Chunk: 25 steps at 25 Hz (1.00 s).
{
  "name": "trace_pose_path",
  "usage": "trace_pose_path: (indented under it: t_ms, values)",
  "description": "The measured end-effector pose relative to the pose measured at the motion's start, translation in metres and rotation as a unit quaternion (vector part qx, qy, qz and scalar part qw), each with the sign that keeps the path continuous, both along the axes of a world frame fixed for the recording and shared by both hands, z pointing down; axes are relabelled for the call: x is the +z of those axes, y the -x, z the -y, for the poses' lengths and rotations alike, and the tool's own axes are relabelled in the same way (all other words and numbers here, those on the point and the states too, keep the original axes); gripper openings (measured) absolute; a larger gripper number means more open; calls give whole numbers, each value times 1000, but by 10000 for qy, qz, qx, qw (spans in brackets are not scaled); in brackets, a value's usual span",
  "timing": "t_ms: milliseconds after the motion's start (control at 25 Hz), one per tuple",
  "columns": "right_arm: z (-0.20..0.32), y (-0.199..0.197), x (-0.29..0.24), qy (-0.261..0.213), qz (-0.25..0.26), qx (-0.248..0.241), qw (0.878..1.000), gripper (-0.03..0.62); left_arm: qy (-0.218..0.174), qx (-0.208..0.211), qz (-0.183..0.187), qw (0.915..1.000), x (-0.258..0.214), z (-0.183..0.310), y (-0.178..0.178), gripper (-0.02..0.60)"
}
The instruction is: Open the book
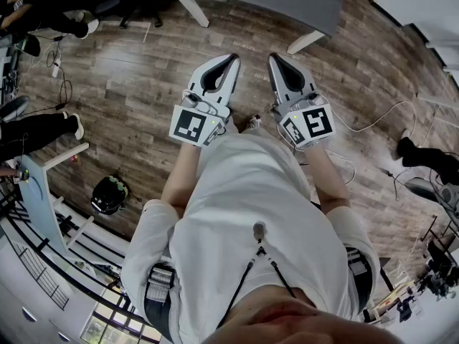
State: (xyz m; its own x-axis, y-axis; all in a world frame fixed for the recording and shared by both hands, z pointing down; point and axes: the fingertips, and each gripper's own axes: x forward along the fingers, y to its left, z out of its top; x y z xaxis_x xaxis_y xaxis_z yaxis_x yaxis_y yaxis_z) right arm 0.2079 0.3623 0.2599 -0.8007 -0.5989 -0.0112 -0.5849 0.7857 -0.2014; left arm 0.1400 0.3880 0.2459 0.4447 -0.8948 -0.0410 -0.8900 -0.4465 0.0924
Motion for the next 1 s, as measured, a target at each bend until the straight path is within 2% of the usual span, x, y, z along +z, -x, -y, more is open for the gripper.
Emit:
trace_pose_path:
  t_ms: [160,320,760,1000]
  values:
    - [-30,-7,-15,-63,60,-2,10000,37,-29,-34,48,10000,-12,-25,-2,25]
    - [-38,2,-22,-74,-2,147,9999,37,-65,122,36,9999,-17,-32,7,25]
    - [-82,75,-21,14,-200,401,9990,37,-2,490,-73,9988,-9,-71,73,25]
    - [-103,104,-22,-41,-251,489,9985,37,-188,678,-132,9974,-18,-89,96,25]
